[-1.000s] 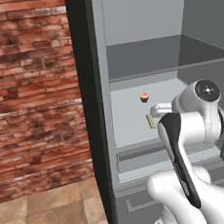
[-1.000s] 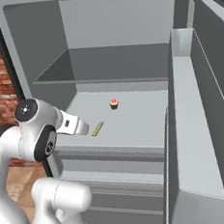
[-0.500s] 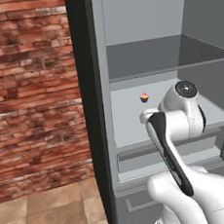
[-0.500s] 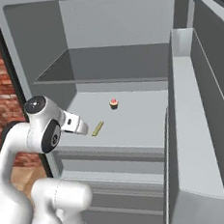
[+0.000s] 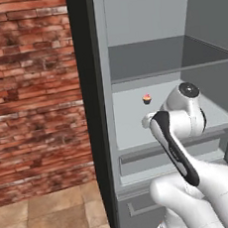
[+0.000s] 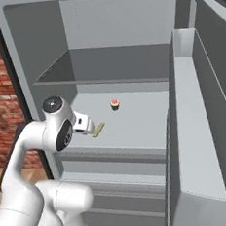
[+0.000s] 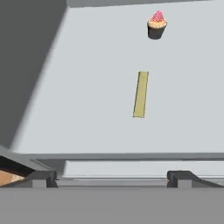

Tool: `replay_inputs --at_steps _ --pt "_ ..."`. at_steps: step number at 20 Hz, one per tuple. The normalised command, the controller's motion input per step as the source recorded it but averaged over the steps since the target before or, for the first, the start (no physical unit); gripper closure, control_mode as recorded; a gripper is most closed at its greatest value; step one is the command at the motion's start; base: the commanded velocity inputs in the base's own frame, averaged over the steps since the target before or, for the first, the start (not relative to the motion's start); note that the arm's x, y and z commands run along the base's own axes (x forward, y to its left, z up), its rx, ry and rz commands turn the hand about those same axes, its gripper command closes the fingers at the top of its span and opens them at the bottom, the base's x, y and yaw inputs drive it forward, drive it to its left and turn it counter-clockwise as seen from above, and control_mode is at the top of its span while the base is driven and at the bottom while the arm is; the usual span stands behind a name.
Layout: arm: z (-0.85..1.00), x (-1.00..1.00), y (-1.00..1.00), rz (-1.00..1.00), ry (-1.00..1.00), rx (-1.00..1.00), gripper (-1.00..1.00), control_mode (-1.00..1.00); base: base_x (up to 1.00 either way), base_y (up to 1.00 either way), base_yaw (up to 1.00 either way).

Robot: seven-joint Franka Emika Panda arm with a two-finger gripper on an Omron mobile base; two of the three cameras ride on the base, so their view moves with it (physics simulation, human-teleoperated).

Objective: Pick the egg and butter from the fridge and place them by the bowl for mixing.

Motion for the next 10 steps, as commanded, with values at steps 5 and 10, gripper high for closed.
replay_inputs --at_steps 5,10 --pt "-0.20 0.38 -0.08 0.00 0.00 0.00 -1.00 -1.00 0.00 0.00 0.00" --pt "-0.01 0.51 -0.05 0.00 0.00 0.03 -1.00 -1.00 0.00 0.00 0.00"
